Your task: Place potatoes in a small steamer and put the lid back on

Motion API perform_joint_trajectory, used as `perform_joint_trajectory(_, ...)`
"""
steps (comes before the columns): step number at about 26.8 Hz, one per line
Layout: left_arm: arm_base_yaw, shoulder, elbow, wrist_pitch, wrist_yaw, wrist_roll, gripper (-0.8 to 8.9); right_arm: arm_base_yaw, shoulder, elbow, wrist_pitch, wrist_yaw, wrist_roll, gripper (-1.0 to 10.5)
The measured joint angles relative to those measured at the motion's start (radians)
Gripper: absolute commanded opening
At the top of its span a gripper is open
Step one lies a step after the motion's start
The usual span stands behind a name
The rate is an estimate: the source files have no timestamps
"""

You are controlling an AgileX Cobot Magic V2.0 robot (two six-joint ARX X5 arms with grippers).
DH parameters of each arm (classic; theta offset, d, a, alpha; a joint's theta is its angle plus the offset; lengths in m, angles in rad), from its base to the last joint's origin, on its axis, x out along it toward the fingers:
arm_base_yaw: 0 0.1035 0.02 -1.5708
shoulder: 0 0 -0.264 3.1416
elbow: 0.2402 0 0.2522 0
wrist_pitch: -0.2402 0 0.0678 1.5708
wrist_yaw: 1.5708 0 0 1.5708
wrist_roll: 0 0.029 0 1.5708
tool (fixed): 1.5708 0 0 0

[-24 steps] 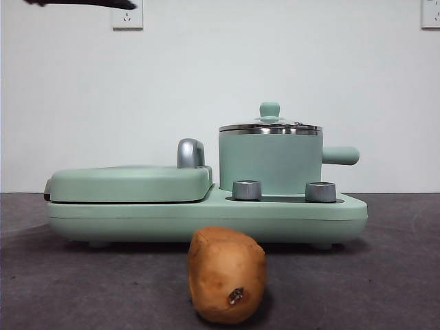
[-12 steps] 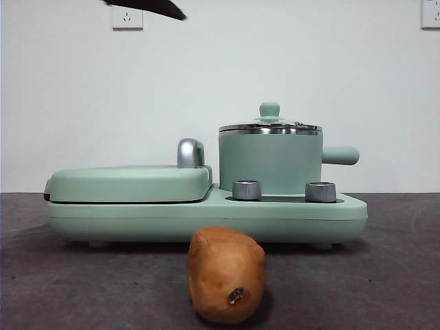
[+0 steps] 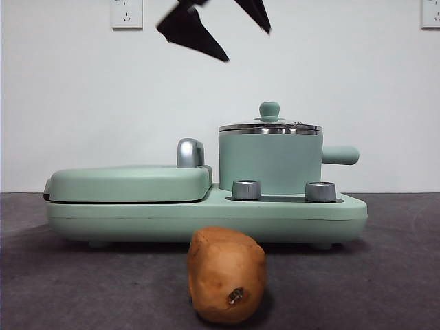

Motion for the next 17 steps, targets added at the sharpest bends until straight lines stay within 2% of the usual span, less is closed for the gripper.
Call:
perform_joint_trajectory(2, -0.008, 0.054, 0.040, 0.020, -0.039, 0.002, 4.41, 0.000, 0.000, 0.000, 0.000, 0.000, 0.000, 4.9)
perform_joint_trajectory(7, -0.016, 0.168, 0.124, 0.041, -0.054, 0.002, 4.35, 0.000, 0.000, 0.000, 0.000, 0.000, 0.000, 4.9)
perform_joint_trajectory(11, -0.028, 0.239, 0.135, 0.063, -0.114, 0.003, 4.36, 0.000, 0.000, 0.000, 0.000, 0.000, 0.000, 4.9)
perform_joint_trajectory(17, -0.050, 0.270, 0.135, 0.103, -0.146, 0.028, 4.34, 0.000, 0.000, 0.000, 0.000, 0.000, 0.000, 4.9)
